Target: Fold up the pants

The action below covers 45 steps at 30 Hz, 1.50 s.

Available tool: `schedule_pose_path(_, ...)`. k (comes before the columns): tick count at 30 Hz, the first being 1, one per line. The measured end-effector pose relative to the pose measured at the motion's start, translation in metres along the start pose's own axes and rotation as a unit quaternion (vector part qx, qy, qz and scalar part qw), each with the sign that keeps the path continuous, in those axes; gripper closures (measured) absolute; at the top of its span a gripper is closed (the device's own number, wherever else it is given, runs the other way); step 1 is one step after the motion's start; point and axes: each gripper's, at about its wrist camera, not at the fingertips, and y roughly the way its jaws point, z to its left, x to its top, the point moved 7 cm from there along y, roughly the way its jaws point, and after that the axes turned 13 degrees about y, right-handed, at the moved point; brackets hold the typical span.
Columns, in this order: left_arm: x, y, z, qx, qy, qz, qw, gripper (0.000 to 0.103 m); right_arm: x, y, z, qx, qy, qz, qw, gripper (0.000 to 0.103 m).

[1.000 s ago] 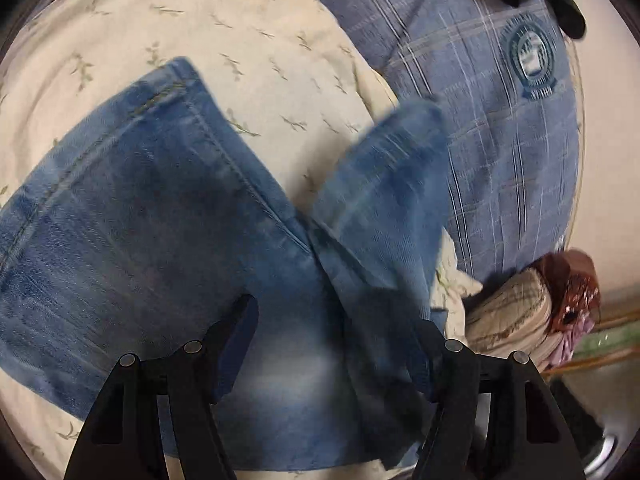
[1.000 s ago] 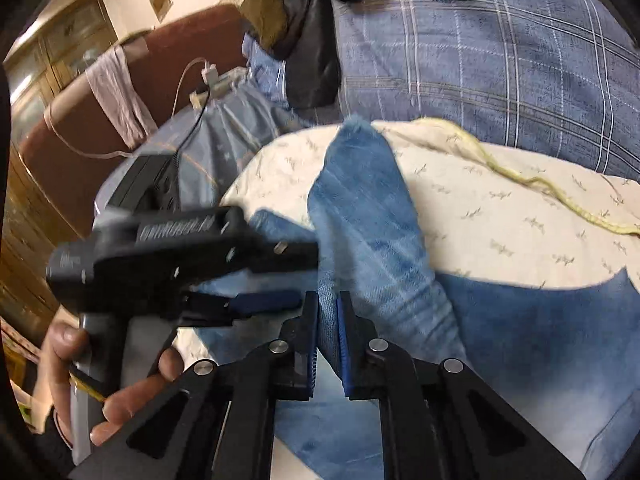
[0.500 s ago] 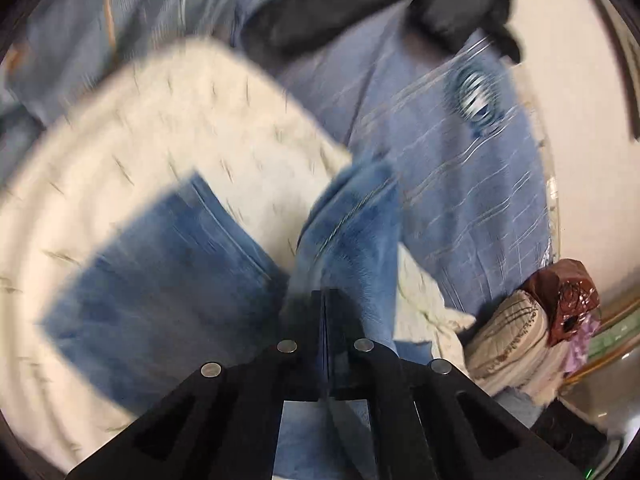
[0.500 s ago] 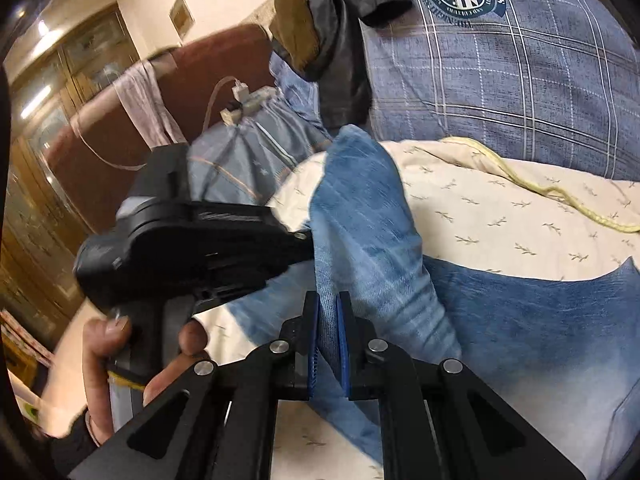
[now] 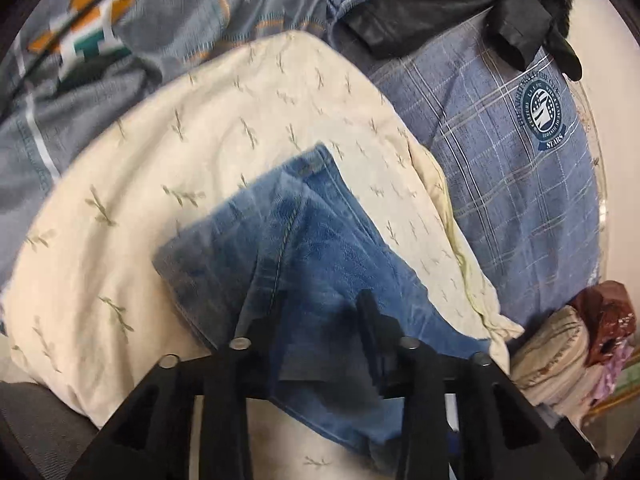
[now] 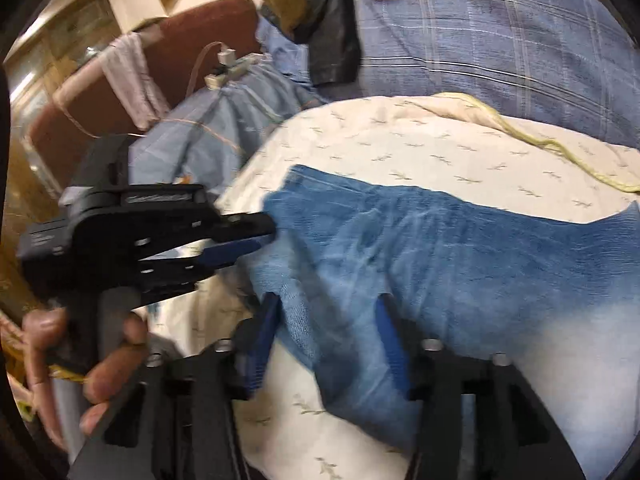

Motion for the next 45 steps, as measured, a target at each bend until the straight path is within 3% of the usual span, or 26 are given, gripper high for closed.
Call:
schedule_pose_path(2,0.000,-0.002,-0.002,0.047,0.015,-0.003,0.9988,0.052,-0.006,0.002,0.007,0.001,-0.028,0.002,1.000,0.042)
schedule_pose_path(5,-0.005,-0.003,-0.004,0.091,0.021,0.003,0.9957,0.051,-0.016,0.019,0.010,-0.017,-0.053,0.029,0.998,0.043)
schedule_pose_path(6,-0.006,-0.002,-0.005,0.100,0.027,0.006,0.9946,0.051,-0.019,0.026,0.007,-0.026,-0.053,0.038,0.998,0.049)
schedule_pose_path(7,-0.006,0.002,-0.011,0.111,0.038,0.012,0.9930,0.051,-0.022,0.033,0.004,-0.031,-0.047,0.049,0.997,0.070)
schedule_pose_path(9,-0.010,0.013,-0.024,0.119,0.071,0.034,0.9898,0.053,-0.024,0.040,-0.003,-0.028,-0.029,0.058,0.997,0.095)
schedule_pose_path(11,-0.014,0.012,-0.029,0.124,0.087,0.040,0.9876,0.053,-0.020,0.034,-0.006,-0.004,-0.003,0.051,0.999,0.097)
schedule_pose_path(12,-0.013,0.012,-0.031,0.128,0.092,0.037,0.9868,0.059,-0.018,0.030,-0.007,0.009,0.008,0.048,0.999,0.098)
schedule_pose_path(13,-0.011,0.013,-0.033,0.128,0.093,0.034,0.9868,0.075,-0.016,0.027,-0.007,0.015,0.012,0.045,0.999,0.099)
schedule_pose_path(16,-0.004,0.000,-0.043,0.102,0.112,0.005,0.9885,0.094,-0.010,0.017,-0.005,0.034,0.014,0.036,0.999,0.099)
schedule_pose_path(20,0.018,-0.048,-0.074,0.082,0.156,-0.067,0.9821,0.094,0.000,-0.013,0.013,0.091,-0.010,0.000,0.996,0.097)
schedule_pose_path(22,0.022,-0.048,-0.080,0.090,0.178,-0.045,0.9788,0.092,-0.002,-0.008,0.016,0.080,-0.017,0.011,0.997,0.094)
schedule_pose_path(26,0.010,-0.004,-0.059,0.180,0.209,0.008,0.9613,0.091,-0.023,0.035,0.003,0.057,0.014,0.087,0.994,0.090)
schedule_pose_path(27,0.005,0.010,-0.051,0.203,0.201,0.041,0.9574,0.091,-0.026,0.038,0.000,0.057,0.022,0.094,0.994,0.085)
schedule_pose_path(28,0.006,0.014,-0.054,0.201,0.197,0.050,0.9583,0.090,-0.029,0.038,-0.002,0.064,0.035,0.094,0.993,0.080)
schedule_pose_path(30,0.015,0.002,-0.063,0.180,0.192,0.002,0.9649,0.081,-0.031,0.028,-0.007,0.087,0.059,0.081,0.991,0.070)
schedule_pose_path(32,0.018,-0.009,-0.065,0.215,0.195,-0.034,0.9562,0.066,-0.031,0.016,-0.012,0.098,0.075,0.072,0.990,0.057)
schedule_pose_path(36,0.015,-0.005,-0.065,0.237,0.192,-0.025,0.9519,0.064,-0.036,0.007,-0.029,0.084,0.089,0.077,0.989,0.058)
schedule_pose_path(40,0.018,-0.019,-0.078,0.178,0.194,-0.065,0.9624,0.064,-0.036,-0.007,-0.038,0.083,0.106,0.067,0.989,0.056)
schedule_pose_path(42,0.015,-0.035,-0.090,0.154,0.211,-0.098,0.9603,0.062,-0.029,-0.023,-0.046,0.080,0.113,0.049,0.989,0.056)
schedule_pose_path(45,0.005,-0.044,-0.111,0.143,0.247,-0.129,0.9496,0.045,-0.011,-0.064,-0.068,0.067,0.137,0.004,0.988,0.053)
